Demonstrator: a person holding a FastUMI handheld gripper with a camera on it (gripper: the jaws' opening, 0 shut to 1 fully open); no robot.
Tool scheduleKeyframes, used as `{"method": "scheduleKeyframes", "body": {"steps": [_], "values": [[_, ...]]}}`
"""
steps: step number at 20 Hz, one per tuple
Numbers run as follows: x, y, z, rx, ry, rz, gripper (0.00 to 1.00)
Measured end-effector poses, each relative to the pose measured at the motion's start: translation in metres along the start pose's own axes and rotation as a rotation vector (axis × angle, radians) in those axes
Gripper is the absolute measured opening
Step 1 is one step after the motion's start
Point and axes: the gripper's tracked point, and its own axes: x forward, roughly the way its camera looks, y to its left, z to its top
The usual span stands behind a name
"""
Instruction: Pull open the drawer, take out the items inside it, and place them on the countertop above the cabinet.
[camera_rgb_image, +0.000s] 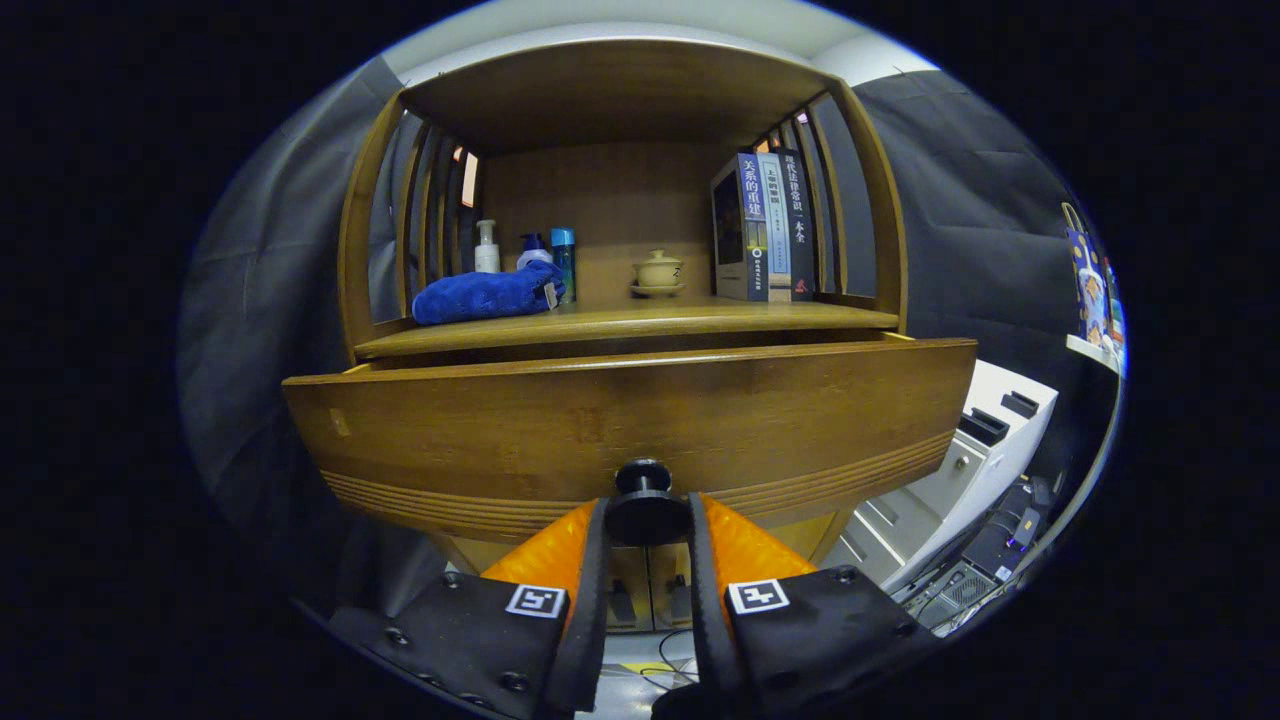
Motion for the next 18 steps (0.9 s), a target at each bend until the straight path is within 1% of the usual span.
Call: {"method": "scheduleKeyframes", "body": {"steps": [5,6,7,8,9,10,11,12,14,17,18], "values": [[-0.028,-0.002,-0.010,0.011,0.021,0.003,0.46],[-0.041,0.002,-0.012,0.016,0.015,0.033,0.33],[-0.057,-0.020,-0.015,0.006,0.013,-0.063,0.21],[-0.065,-0.037,-0.019,-0.023,-0.010,-0.108,0.08],[-0.065,-0.044,-0.022,-0.038,-0.007,-0.110,0.08],[-0.071,-0.040,-0.026,-0.036,0.001,-0.079,0.08],[-0.073,-0.033,-0.020,-0.027,-0.008,-0.055,0.08],[-0.074,-0.029,-0.010,-0.028,-0.031,-0.048,0.08],[-0.077,-0.019,0.023,-0.034,-0.079,-0.027,0.09],[-0.070,0.007,0.072,-0.007,-0.103,0.045,0.09],[-0.066,0.016,0.089,0.004,-0.105,0.074,0.17]]}}
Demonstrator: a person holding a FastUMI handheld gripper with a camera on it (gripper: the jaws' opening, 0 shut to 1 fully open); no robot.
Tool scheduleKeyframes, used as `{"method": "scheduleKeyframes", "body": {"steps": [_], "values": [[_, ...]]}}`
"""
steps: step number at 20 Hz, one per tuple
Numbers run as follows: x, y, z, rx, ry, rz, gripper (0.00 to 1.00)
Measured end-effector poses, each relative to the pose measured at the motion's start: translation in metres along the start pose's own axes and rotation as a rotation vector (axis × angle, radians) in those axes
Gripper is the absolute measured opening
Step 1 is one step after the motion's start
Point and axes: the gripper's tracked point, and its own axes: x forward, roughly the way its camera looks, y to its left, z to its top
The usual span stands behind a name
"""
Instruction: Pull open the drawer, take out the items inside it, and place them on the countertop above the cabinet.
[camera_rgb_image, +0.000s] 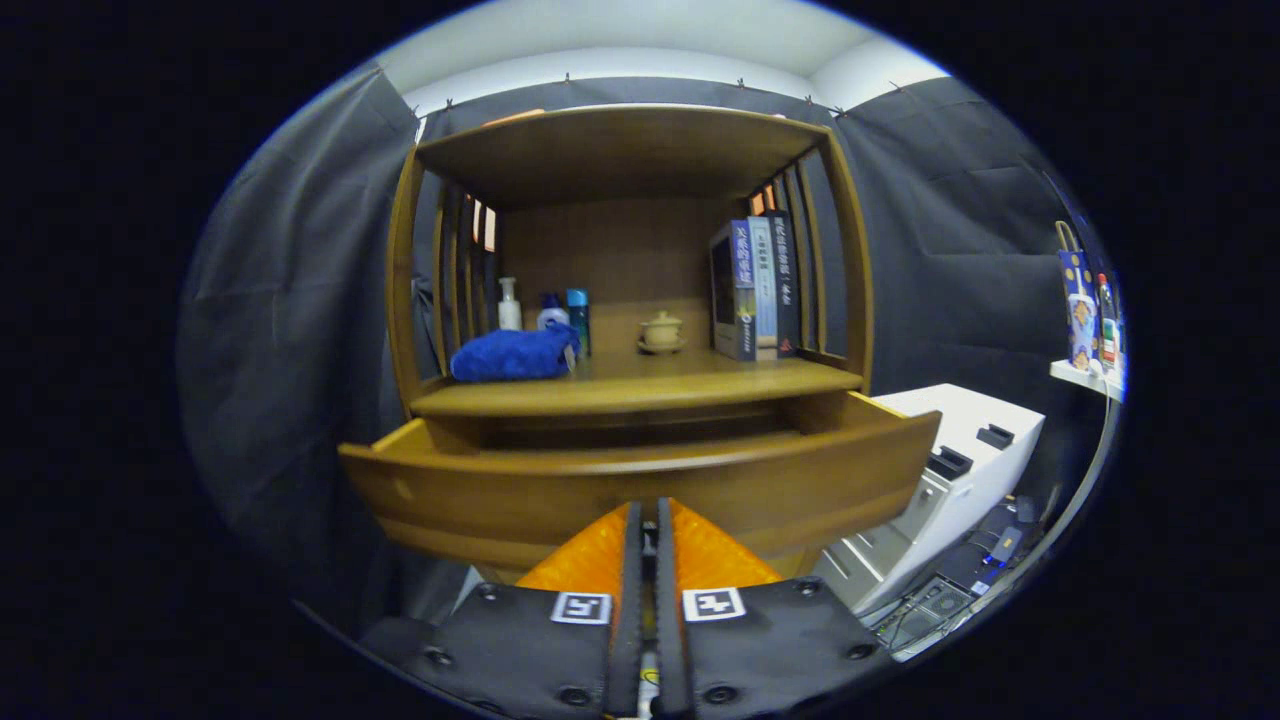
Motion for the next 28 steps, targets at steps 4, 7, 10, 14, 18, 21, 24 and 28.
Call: {"method": "scheduleKeyframes", "body": {"steps": [4,7,10,14,18,21,24,28], "values": [[0.040,0.015,0.046,-0.033,0.044,0.047,0.50],[0.081,0.017,0.041,-0.079,0.209,0.032,0.72],[0.127,0.034,0.025,-0.065,0.360,0.079,0.80],[0.168,0.034,-0.031,-0.055,0.663,0.076,0.83],[0.183,0.019,-0.079,-0.028,0.888,-0.002,0.86],[0.190,0.010,-0.093,-0.066,0.981,-0.066,0.86],[0.188,0.021,-0.110,-0.022,1.067,-0.068,0.81],[0.187,0.030,-0.083,-0.018,1.057,-0.063,0.59]]}}
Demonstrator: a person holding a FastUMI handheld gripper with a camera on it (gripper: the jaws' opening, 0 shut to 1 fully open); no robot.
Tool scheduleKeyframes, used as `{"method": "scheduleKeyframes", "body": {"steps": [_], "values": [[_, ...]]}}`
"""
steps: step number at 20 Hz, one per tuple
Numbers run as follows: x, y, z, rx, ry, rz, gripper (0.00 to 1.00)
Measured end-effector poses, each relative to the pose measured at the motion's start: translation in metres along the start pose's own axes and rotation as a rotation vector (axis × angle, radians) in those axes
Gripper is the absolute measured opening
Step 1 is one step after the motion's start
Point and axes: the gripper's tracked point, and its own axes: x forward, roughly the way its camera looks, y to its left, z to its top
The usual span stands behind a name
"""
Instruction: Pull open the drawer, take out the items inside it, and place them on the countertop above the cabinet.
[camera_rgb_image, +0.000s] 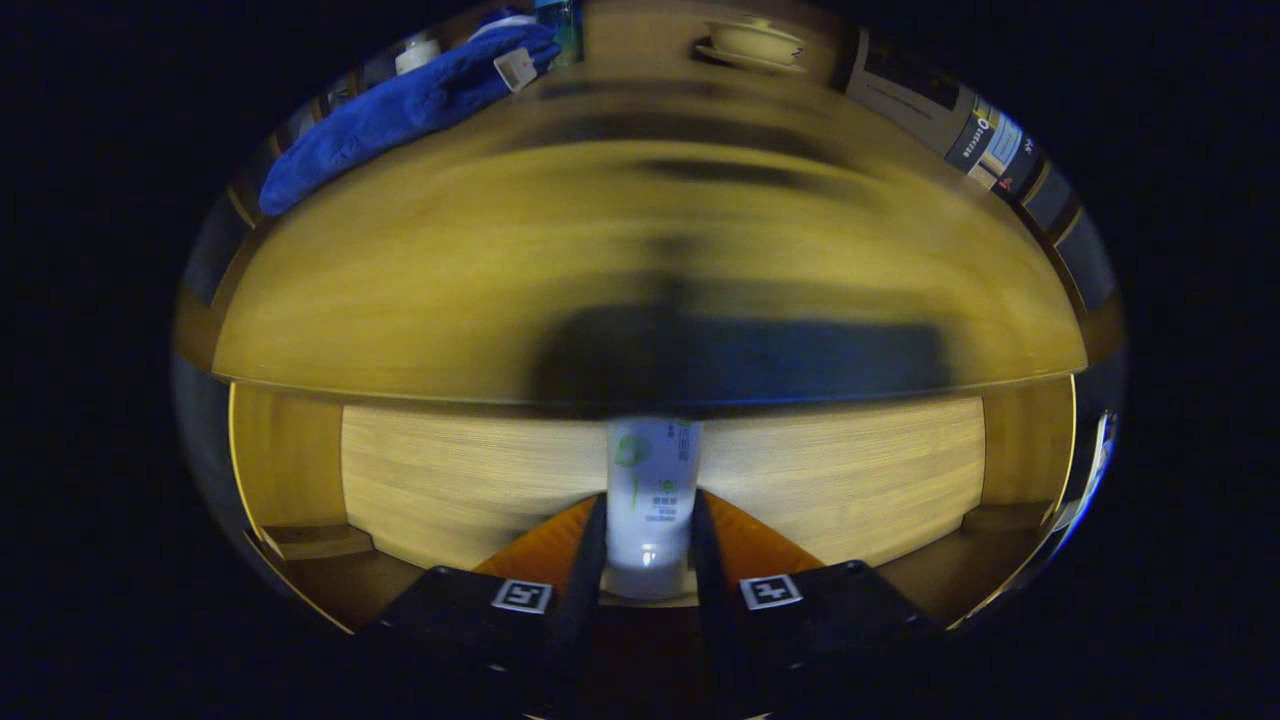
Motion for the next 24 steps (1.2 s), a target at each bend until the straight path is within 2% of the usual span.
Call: {"method": "scheduleKeyframes", "body": {"steps": [1,3,6,7,8,9,24], "values": [[-0.013,0.004,0.009,0.012,-0.021,0.010,0.53],[-0.043,0.007,0.028,-0.002,-0.068,0.001,0.49],[-0.088,0.015,0.050,-0.016,-0.109,0.007,0.49],[-0.062,-0.008,0.030,-0.012,-0.111,0.021,0.49],[-0.091,0.004,0.035,-0.020,-0.100,0.027,0.49],[-0.098,0.006,0.031,-0.032,-0.092,0.027,0.49],[-0.165,-0.005,0.007,-0.014,-0.127,0.080,0.49]]}}
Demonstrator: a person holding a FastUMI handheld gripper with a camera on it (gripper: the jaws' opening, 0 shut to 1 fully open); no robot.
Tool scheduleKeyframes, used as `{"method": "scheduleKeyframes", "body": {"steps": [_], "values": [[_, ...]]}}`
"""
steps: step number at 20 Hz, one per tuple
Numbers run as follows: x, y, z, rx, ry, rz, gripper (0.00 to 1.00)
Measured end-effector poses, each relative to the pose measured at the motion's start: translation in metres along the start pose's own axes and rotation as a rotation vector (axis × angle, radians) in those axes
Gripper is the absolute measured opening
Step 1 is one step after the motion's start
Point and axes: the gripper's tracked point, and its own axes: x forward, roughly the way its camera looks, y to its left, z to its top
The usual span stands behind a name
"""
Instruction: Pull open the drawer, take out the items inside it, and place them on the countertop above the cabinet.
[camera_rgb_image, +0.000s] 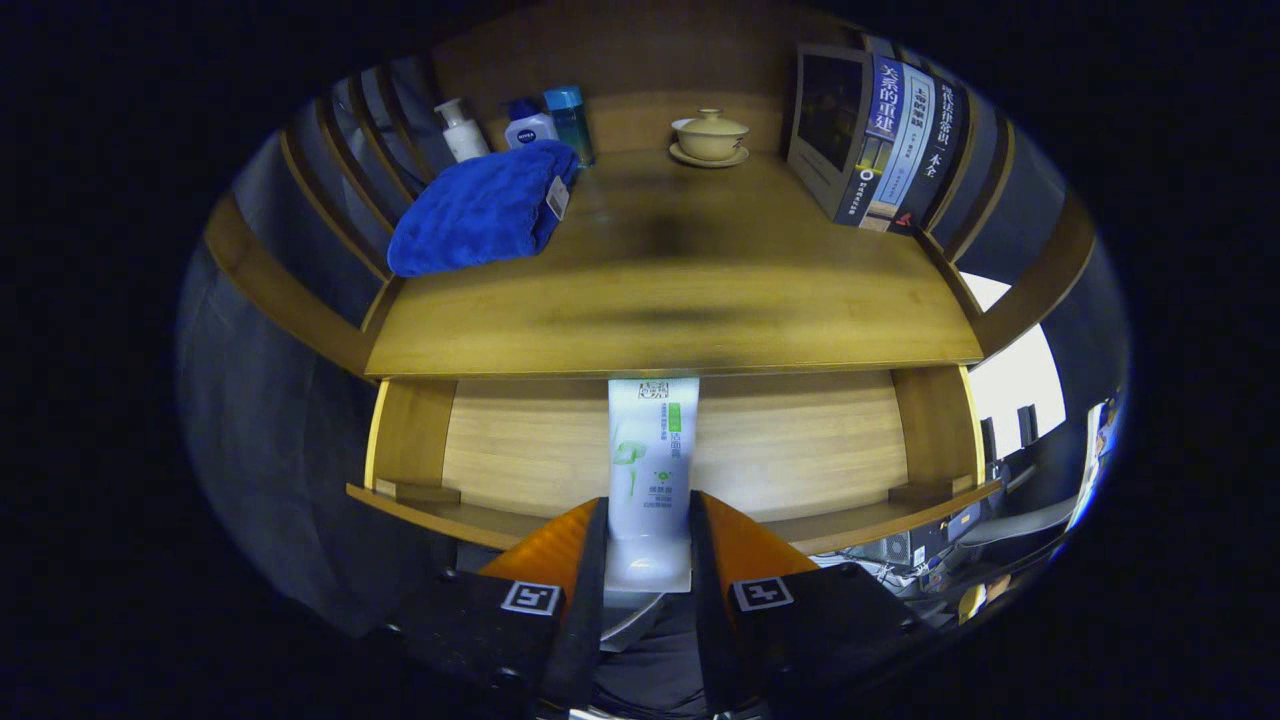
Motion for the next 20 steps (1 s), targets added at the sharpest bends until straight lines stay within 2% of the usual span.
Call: {"method": "scheduleKeyframes", "body": {"steps": [9,14,20], "values": [[-0.036,-0.005,-0.006,0.004,-0.058,0.015,0.49],[-0.046,-0.008,0.024,0.017,-0.114,0.002,0.49],[-0.036,-0.010,0.072,0.002,-0.199,-0.033,0.49]]}}
